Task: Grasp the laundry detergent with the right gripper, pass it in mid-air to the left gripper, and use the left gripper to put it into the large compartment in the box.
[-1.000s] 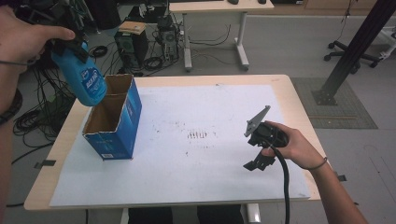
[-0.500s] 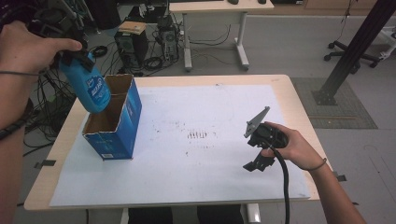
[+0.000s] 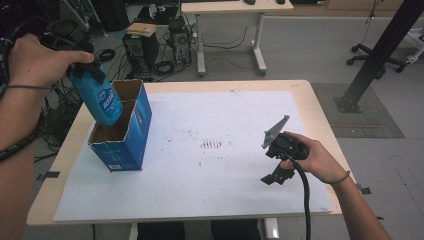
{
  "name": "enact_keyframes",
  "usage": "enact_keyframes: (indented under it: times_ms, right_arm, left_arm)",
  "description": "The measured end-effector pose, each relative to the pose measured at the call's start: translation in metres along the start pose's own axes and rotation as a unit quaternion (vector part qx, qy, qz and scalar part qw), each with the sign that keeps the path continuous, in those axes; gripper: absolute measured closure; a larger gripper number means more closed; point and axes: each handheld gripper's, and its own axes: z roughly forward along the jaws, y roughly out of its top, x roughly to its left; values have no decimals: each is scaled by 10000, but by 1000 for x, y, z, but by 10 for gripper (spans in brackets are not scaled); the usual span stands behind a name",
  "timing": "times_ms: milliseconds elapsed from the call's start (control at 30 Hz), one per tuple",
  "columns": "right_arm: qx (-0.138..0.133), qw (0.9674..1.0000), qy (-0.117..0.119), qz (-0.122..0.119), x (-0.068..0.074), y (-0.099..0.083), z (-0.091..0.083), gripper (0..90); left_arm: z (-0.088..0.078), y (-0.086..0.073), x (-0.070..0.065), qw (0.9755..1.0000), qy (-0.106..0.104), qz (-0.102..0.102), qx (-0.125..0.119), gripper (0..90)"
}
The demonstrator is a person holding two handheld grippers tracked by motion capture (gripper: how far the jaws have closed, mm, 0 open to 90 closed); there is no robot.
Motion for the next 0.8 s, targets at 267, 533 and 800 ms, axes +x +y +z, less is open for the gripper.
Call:
enact_keyframes:
  times_ms: [267,533,800]
  right_arm:
    - [8,10000,-4,-1,0,-1,-1,88]
    - [25,10000,-14,-2,-1,-1,-2,88]
    - [26,10000,-32,19,-1,-2,-4,87]
  left_arm:
    - [12,-2,0,9999,91,-39,28,378]
    - [23,-4,0,9999,65,-86,53,378]
    - [34,-5,0,9999,74,-99,110,378]
